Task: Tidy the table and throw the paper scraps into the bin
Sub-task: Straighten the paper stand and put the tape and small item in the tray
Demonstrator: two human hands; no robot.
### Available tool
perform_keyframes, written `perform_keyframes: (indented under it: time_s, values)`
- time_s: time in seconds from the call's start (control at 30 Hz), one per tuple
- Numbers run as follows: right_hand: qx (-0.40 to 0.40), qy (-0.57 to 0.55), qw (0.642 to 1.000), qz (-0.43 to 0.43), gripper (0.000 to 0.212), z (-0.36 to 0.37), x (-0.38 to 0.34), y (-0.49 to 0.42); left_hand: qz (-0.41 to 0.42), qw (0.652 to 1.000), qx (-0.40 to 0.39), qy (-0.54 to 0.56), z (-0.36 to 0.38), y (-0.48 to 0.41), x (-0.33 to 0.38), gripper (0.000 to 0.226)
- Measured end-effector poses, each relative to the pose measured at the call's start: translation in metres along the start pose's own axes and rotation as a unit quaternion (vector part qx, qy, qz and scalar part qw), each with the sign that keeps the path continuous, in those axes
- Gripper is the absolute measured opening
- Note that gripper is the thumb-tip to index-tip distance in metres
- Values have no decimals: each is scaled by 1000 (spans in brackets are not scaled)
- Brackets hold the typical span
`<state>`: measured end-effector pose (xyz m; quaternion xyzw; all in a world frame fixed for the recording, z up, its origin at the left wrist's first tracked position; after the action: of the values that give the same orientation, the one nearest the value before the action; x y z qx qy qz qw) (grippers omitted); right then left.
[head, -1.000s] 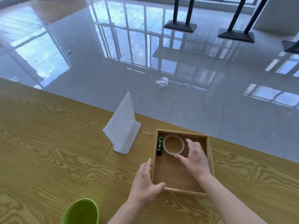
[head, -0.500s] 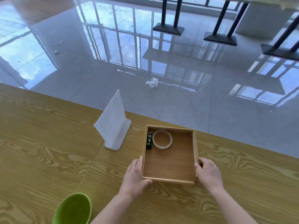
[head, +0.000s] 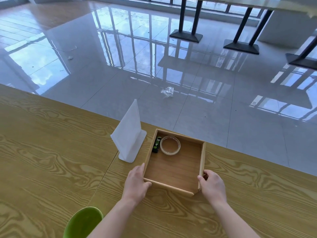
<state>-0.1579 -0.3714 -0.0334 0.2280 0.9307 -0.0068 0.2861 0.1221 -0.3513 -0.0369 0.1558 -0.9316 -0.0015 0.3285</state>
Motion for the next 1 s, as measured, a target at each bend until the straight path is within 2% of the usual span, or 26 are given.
perform_keyframes:
  time_s: [0.17, 0.37, 1.0]
  values:
    - [-1, -9, 1000, -10, 25, 12, -13, 1, -10, 1000, 15, -3, -9, -10, -11, 83]
    - [-2, -19, 1000, -6, 38, 19, -22, 5, -10, 1000, 18, -9, -14, -17, -20, 82]
    - [6, -17, 1000, 15, 39, 17, -25, 10, 3, 1000, 12, -14, -15, -16, -23, 81]
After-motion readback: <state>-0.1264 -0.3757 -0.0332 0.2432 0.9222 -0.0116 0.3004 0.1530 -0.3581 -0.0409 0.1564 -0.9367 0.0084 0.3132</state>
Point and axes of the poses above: each hand's wrist, its own y-axis away from the middle knuckle, its own z-axis out of the palm, x = y × z, the point moved 3 cm from there along -y, towards the middle knuckle, and after that the axes turned 13 degrees about x, right-handed, at the moved point
